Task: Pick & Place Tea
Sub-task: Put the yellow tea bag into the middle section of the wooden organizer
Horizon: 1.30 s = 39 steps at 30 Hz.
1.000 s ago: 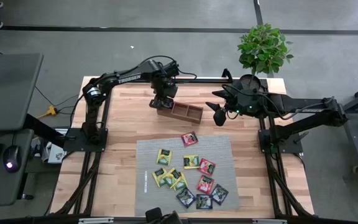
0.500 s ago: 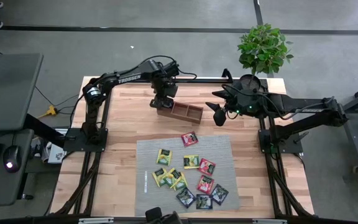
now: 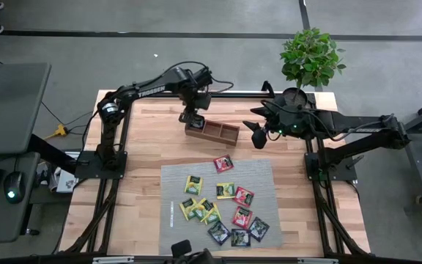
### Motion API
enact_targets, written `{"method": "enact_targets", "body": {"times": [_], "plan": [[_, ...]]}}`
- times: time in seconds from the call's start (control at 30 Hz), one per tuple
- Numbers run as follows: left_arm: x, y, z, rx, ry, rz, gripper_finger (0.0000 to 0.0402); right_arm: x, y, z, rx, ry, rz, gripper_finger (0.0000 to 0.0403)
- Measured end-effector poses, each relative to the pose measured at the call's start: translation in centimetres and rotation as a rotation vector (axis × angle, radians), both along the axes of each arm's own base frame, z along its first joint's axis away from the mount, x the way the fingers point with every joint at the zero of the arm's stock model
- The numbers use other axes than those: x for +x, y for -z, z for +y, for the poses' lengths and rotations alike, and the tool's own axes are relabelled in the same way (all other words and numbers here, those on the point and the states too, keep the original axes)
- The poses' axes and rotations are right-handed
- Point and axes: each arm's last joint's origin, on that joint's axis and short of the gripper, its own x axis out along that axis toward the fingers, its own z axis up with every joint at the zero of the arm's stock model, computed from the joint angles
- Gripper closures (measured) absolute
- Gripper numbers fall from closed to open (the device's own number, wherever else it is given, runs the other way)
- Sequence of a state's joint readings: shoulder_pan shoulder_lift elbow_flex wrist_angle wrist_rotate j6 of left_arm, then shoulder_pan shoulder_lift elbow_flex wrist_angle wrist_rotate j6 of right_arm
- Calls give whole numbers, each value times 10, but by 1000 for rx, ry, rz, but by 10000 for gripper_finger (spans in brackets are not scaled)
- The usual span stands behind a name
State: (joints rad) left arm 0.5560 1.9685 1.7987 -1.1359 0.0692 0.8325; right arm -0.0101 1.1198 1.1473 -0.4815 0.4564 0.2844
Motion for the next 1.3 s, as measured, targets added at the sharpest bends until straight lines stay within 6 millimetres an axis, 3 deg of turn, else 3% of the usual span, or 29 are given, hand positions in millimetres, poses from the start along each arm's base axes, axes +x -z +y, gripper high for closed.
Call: {"method": "enact_targets", "body": {"times": [0.3,0.53,0.67,0.97,1.3], "plan": [[5,-62,2,49,-8,-172,250,-9,6,2,62,-40,81,151],[-5,-91,-11,-11,-14,-282,250,-31,9,4,124,-66,175,151],[-3,-94,-25,-36,-16,-270,250,-46,8,5,151,-101,212,151],[4,-105,-74,-70,36,-256,250,-62,11,9,215,-211,309,151],[11,-124,-167,-37,61,-277,250,-71,12,12,233,-331,359,151]]}}
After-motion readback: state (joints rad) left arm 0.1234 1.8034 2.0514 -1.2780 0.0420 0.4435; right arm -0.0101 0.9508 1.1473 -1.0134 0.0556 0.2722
